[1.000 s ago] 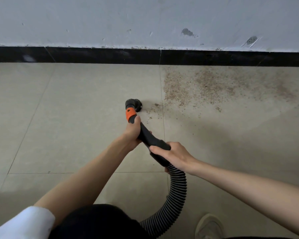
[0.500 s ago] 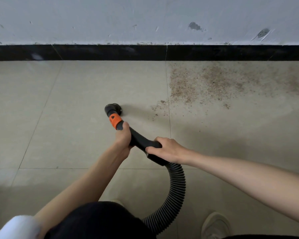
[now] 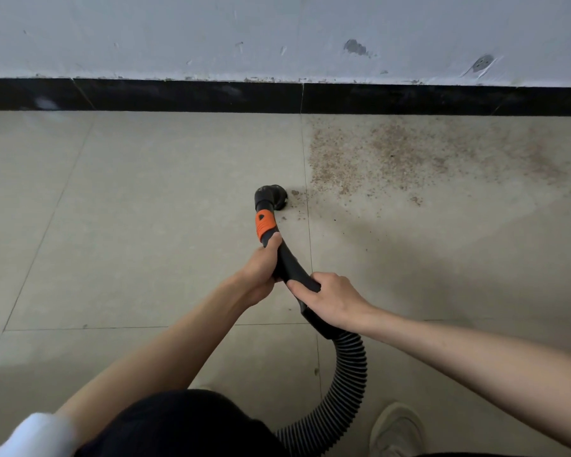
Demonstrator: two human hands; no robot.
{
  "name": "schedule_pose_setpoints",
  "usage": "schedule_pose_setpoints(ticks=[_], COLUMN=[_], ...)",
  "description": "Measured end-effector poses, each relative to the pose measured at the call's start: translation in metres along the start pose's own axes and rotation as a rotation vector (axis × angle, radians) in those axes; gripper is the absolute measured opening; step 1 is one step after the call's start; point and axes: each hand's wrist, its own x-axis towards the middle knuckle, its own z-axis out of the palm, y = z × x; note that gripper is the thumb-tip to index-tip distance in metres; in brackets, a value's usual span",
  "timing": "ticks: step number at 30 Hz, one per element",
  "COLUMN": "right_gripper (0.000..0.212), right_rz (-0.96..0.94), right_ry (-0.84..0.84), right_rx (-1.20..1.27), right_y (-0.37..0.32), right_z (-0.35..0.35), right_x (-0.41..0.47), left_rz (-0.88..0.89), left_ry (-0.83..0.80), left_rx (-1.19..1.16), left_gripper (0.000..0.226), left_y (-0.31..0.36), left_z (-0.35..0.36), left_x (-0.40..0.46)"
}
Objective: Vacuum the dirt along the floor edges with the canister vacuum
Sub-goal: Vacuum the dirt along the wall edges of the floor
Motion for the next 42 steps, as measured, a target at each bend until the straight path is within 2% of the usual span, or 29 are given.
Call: schedule_pose_setpoints(ticks=[7,13,15,20,23,28,30,34,37,39,42], right_gripper=[0.044,0.043,0.043,0.041,0.039,0.044,0.047,0.047,0.048,0.048,0.044], right_rz=[0.042,0.049,0.051,0.120,0.149,0.057,0.049,0.054,0.052,0.060,0.100], right_ry=[0.065,0.047,0.023,-0.114,-0.189,-0.118,-0.134,-0.218,-0.285,-0.316,-0.318], right_rx=[0.041,0.101,0.113,0.126,0.094,0.059,0.066,0.082,0.082,0.084,0.106], right_y=[-0.002,-0.011,-0.010,0.004,0.017,0.020,0.018,0.012,0.004,0.002,0.010], right_z=[-0.009,-0.017,-0.018,-0.020,-0.010,0.001,0.001,-0.001,-0.003,-0.006,-0.007], right_x=[0.009,0.013,0.009,-0.010,-0.022,-0.025,-0.022,-0.012,-0.006,-0.006,-0.013], left_rz=[0.022,0.040,0.032,0.008,0.001,-0.015,-0.009,0.051,0.071,0.048,0.009], left_ry=[-0.033,0.030,0.030,-0.024,0.010,0.011,0.059,0.314,0.377,0.348,0.203], left_rx=[0.091,0.093,0.119,0.150,0.181,0.137,0.124,0.183,0.142,0.106,0.077], left_gripper=[0.035,0.021,0.025,0.026,0.026,0.026,0.025,0.029,0.033,0.033,0.028], left_y=[0.018,0.038,0.039,0.008,-0.017,-0.017,-0.016,-0.023,-0.023,-0.022,-0.025], left_z=[0.023,0.027,0.028,0.030,0.026,0.022,0.023,0.019,0.013,0.013,0.019], left_x=[0.013,0.018,0.017,0.007,-0.001,-0.009,-0.012,-0.014,-0.013,-0.013,-0.018])
